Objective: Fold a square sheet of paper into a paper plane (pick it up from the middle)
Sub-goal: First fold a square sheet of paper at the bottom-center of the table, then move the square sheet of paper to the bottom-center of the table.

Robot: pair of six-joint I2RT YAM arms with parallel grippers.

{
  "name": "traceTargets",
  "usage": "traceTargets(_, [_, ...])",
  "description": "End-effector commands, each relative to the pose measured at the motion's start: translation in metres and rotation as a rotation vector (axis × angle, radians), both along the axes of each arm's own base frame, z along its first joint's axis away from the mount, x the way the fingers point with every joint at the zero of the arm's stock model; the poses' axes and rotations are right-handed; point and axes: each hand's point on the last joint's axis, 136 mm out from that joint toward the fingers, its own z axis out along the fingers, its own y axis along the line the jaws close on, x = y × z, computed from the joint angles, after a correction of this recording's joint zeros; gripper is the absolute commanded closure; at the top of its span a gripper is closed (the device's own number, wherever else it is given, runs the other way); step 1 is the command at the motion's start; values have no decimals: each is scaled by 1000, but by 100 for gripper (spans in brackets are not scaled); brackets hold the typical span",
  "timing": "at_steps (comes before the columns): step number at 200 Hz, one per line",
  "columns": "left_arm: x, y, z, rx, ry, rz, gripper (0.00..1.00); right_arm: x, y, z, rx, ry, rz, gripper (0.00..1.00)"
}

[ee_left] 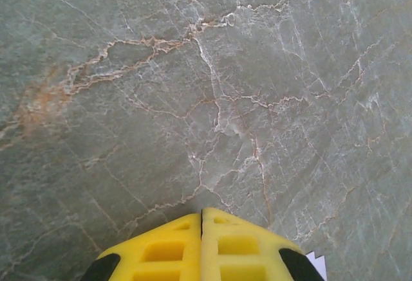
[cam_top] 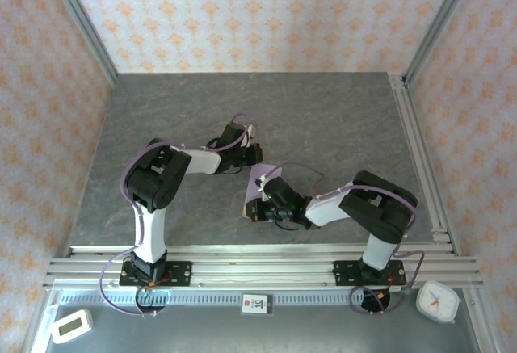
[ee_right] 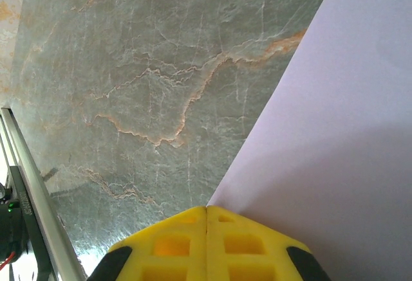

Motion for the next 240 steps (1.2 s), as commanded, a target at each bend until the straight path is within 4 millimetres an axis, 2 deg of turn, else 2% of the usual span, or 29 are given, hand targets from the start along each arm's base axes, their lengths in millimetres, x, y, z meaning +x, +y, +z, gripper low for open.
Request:
traceTargets(1, [40,38,-18,108,-49,122,100,-56,-70,-84,-334,236,24,100])
traceTargets(33, [63,46,-10,117,-59,142,100,-54,-68,-81,-335,228,28,100])
traceTargets(56, [76,54,9,116,-82,158,100,-44,-57,-71,-333,194,43,100])
traceTargets(76, [77,56,31,105,-104,161,100,-25,-37,-48,-304,143,54,100])
traceTargets(98, [68,58,51,83,-122,159,100,4,-14,-7,-242,69,44,100])
traceTargets(117, [51,62,55,67,-112,162,100,30,-7,33,-192,4,7,100])
traceTargets(119, [50,62,65,56,-130,162,100,33,-7,38,-185,-3,3,100])
traceTargets(126, [43,62,71,44,-133,162,100,40,-8,49,-172,-20,-10,100])
traceTargets(150, [12,63,79,4,-134,151,100,59,-30,68,-169,-52,-80,100])
traceTargets(182, [-38,54,84,-14,-140,107,100,69,-77,68,-155,-36,-211,100])
traceTargets(206, [-76,37,84,-50,-141,56,100,69,-107,63,-143,-16,-308,100])
traceTargets(240, [-117,16,71,-86,-111,4,100,60,-126,50,-132,17,-377,100])
